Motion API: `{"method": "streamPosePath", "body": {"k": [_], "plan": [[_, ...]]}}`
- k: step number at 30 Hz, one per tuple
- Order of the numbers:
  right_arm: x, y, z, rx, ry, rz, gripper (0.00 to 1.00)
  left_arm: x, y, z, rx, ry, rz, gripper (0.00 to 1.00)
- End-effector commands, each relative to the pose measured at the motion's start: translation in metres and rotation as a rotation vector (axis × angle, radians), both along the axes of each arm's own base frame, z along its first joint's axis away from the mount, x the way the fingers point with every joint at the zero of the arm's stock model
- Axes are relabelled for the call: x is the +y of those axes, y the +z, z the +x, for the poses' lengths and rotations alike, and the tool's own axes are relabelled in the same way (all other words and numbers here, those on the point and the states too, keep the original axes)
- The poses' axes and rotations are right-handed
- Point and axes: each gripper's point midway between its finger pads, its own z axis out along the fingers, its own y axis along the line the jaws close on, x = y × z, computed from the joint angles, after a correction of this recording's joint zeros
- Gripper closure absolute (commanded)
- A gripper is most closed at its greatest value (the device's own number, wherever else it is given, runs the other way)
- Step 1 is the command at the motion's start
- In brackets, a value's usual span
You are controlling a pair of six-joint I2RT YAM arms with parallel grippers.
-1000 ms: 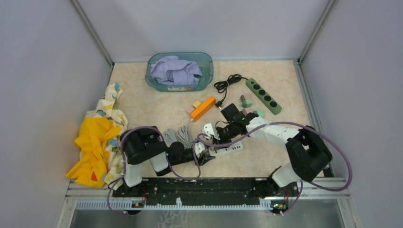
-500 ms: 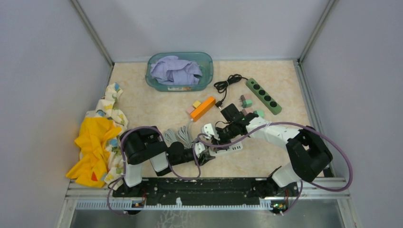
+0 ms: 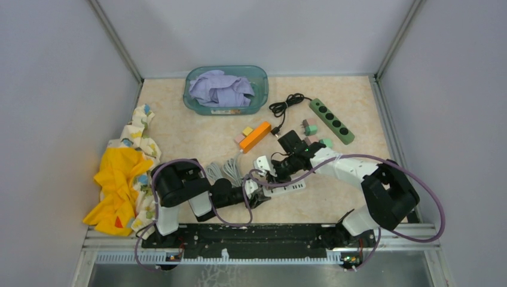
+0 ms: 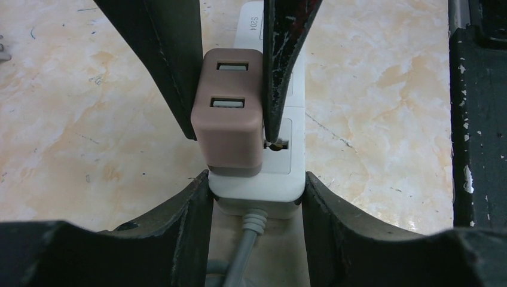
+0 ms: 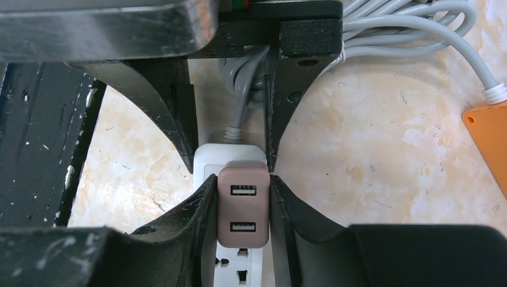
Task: Pull the plug off the socket
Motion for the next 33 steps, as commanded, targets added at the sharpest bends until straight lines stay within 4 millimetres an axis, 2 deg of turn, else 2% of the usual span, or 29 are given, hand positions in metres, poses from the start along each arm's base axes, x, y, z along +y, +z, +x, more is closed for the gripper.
{"method": "streamPosePath", "body": {"k": [1, 4, 8, 10, 12, 15, 17, 22, 24, 28, 31, 33], "plan": [[0.006, 0.022, -0.013, 0.015, 0.068, 0.072, 1.0, -0.003, 0.017, 0.001, -0.024, 0.003, -0.09, 1.0], [0.017, 0.024, -0.023, 0.072, 0.073, 0.111, 1.0, -0.005, 0.016, 0.001, -0.019, -0.005, -0.092, 1.0], [0.034, 0.033, 0.0, 0.061, -0.071, 0.159, 1.0, -0.007, 0.015, -0.001, -0.01, -0.017, -0.091, 1.0], [0.029, 0.031, 0.012, 0.024, -0.113, 0.15, 1.0, -0.006, 0.016, -0.002, -0.01, -0.014, -0.09, 1.0], [0.016, 0.031, 0.021, 0.013, -0.13, 0.139, 1.0, -0.004, 0.015, -0.002, -0.008, -0.012, -0.089, 1.0], [-0.008, 0.027, 0.009, -0.006, -0.014, 0.1, 1.0, -0.002, 0.015, -0.003, -0.001, -0.013, -0.094, 1.0], [-0.016, 0.02, -0.001, -0.012, 0.045, 0.079, 1.0, -0.002, 0.016, -0.002, 0.003, -0.014, -0.099, 1.0], [-0.004, 0.014, -0.031, 0.034, 0.158, 0.115, 1.0, -0.003, 0.016, -0.002, 0.006, -0.02, -0.101, 1.0], [0.01, 0.018, -0.032, 0.046, 0.135, 0.139, 1.0, -0.004, 0.016, -0.003, 0.008, -0.024, -0.094, 1.0], [0.027, 0.032, -0.012, 0.067, 0.001, 0.167, 1.0, -0.005, 0.013, -0.003, 0.012, -0.026, -0.084, 1.0], [0.022, 0.04, 0.009, 0.046, -0.086, 0.185, 1.0, -0.004, 0.012, -0.003, 0.013, -0.024, -0.082, 1.0], [0.011, 0.043, 0.023, 0.028, -0.136, 0.196, 1.0, -0.004, 0.012, -0.002, 0.014, -0.023, -0.082, 1.0]]}}
